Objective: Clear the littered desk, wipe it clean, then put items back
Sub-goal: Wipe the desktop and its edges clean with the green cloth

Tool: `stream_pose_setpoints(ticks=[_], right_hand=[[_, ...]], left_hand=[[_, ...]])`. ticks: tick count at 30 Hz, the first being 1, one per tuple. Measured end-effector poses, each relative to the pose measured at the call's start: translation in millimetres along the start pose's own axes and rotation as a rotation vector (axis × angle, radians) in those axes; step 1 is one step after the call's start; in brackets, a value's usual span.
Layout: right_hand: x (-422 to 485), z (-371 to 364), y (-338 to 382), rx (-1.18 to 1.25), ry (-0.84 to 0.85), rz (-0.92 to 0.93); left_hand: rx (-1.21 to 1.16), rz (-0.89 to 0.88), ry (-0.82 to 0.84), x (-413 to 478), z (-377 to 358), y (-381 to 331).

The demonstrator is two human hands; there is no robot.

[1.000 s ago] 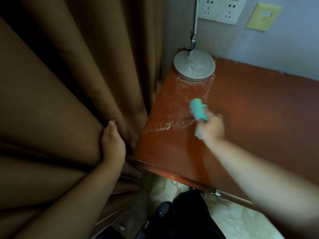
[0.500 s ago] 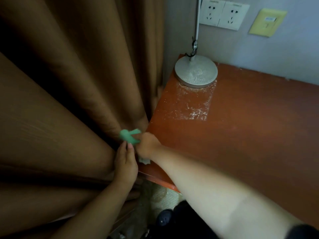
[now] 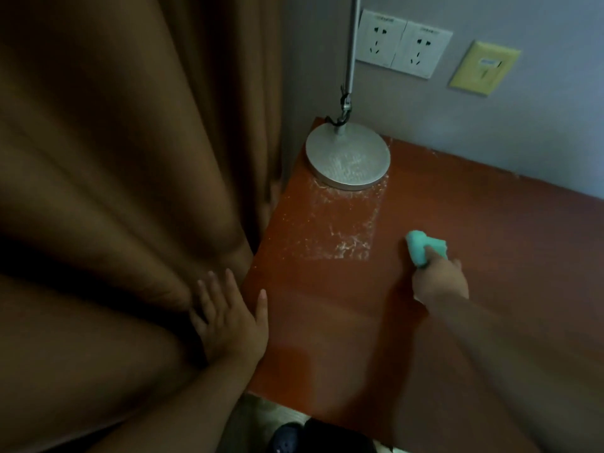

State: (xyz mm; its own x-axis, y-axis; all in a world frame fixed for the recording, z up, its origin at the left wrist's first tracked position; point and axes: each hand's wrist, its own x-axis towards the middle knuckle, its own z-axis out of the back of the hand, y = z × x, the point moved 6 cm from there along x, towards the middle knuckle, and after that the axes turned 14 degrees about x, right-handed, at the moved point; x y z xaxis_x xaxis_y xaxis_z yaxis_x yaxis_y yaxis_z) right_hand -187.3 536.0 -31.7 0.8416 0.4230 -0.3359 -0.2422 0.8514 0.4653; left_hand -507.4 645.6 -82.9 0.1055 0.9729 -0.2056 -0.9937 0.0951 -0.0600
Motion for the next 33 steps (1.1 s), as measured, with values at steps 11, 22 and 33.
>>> stream_pose_setpoints(ticks=[11, 22, 33], right_hand=[[-81, -158, 161, -0.008, 0.418, 0.424], [-22, -77, 137, 0.245, 0.174, 0.461], [59, -49, 103, 0.02, 0.026, 0.059]], left_hand=[[0.133, -0.007, 0.025, 12, -11, -1], [0.171, 0.015, 0.154, 12, -15, -2], [0.092, 0.04, 0.115, 12, -17, 1]])
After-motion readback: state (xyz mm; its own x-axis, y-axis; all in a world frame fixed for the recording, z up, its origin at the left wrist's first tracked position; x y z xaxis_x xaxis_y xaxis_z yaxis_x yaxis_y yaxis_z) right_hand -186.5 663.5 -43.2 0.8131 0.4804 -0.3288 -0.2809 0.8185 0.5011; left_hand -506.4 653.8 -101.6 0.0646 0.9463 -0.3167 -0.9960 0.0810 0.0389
